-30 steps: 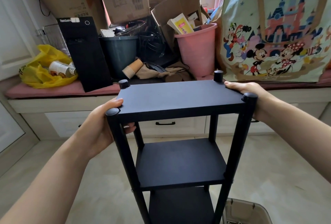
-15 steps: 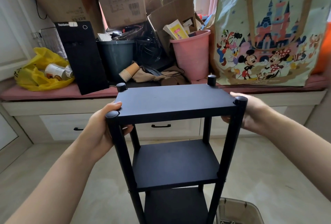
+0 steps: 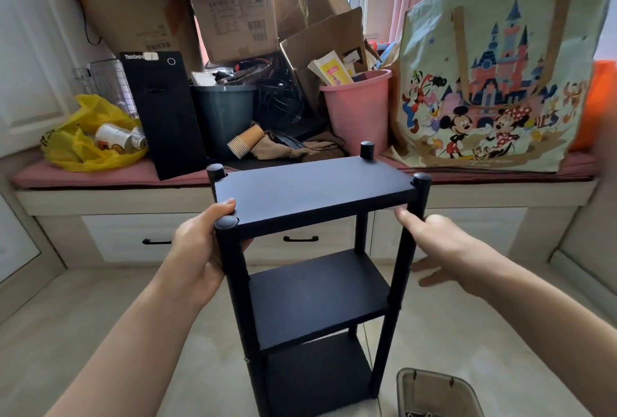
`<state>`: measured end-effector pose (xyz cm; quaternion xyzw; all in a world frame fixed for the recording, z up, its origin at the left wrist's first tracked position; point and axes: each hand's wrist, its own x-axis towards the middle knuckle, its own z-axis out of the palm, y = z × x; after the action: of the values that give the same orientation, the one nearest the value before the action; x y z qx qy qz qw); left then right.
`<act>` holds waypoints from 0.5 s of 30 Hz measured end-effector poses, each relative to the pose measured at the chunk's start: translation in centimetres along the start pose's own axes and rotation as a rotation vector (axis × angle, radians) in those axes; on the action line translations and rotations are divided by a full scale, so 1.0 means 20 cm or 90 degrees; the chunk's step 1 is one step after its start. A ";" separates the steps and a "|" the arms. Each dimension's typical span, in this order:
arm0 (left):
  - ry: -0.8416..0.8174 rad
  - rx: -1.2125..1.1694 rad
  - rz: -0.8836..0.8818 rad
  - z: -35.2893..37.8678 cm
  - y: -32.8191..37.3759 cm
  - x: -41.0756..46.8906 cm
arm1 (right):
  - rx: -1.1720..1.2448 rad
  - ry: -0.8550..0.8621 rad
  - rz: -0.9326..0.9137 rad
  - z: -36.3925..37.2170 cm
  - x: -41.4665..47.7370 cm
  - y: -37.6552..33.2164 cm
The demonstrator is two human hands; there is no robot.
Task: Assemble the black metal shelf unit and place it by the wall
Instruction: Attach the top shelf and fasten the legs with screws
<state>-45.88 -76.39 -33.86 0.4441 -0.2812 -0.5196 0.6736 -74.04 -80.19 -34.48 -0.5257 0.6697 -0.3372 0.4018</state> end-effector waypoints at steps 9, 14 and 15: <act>-0.050 -0.026 -0.013 0.00 -0.06 -0.06 | 0.190 -0.078 -0.054 0.08 0.19 -0.11; -0.105 -0.051 -0.017 0.01 -0.07 -0.09 | 0.234 -0.126 -0.084 0.14 0.24 -0.11; -0.112 -0.058 -0.015 0.01 -0.07 -0.09 | 0.223 -0.122 -0.089 0.16 0.25 -0.11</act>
<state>-47.17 -74.88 -34.88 0.3687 -0.3101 -0.5768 0.6597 -70.90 -85.65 -34.84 -0.5228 0.5211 -0.4242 0.5246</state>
